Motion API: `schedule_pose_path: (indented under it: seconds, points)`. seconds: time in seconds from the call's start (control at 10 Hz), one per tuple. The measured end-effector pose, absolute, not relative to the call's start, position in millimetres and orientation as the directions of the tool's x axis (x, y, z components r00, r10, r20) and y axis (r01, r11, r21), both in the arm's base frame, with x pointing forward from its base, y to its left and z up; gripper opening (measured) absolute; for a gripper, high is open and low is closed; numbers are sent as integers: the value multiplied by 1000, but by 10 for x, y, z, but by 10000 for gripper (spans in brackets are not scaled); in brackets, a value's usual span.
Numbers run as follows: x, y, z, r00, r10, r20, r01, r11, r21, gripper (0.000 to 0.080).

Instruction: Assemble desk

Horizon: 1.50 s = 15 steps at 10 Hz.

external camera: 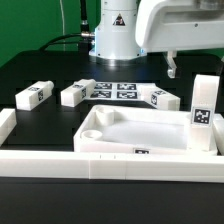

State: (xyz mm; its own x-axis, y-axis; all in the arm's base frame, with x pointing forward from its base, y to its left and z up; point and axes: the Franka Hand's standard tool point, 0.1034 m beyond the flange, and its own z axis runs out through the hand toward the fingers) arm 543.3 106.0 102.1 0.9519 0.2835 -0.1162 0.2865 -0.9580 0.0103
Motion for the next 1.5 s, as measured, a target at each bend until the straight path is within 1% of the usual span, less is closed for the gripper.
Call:
schedule_pose_path:
  seconds: [0.1, 0.5, 0.6, 0.7, 0.9, 1.0, 1.1, 1.2, 1.3, 1.4, 1.5]
  points:
    - [5365, 1125, 975, 935, 328, -136, 335, -942, 33, 649]
    - [5328, 1124, 963, 932, 323, -165, 332, -943, 29, 649]
    - [5292, 1112, 952, 926, 321, -201, 332, -943, 27, 649]
    - [5211, 1072, 922, 899, 337, -278, 357, -934, 23, 649]
    - [4994, 964, 808, 855, 351, -383, 382, -924, 5, 649]
    - [4926, 937, 754, 845, 338, -414, 372, -928, 2, 649]
    - [4845, 929, 736, 809, 320, -493, 366, -931, -3, 649]
    - [4869, 942, 736, 773, 307, -555, 365, -931, -7, 649]
    - [4909, 951, 709, 758, 301, -578, 364, -931, -9, 649]
    - [4843, 933, 719, 714, 298, -634, 373, -928, -16, 649]
    - [4911, 940, 690, 688, 357, -631, 448, -894, -17, 649]
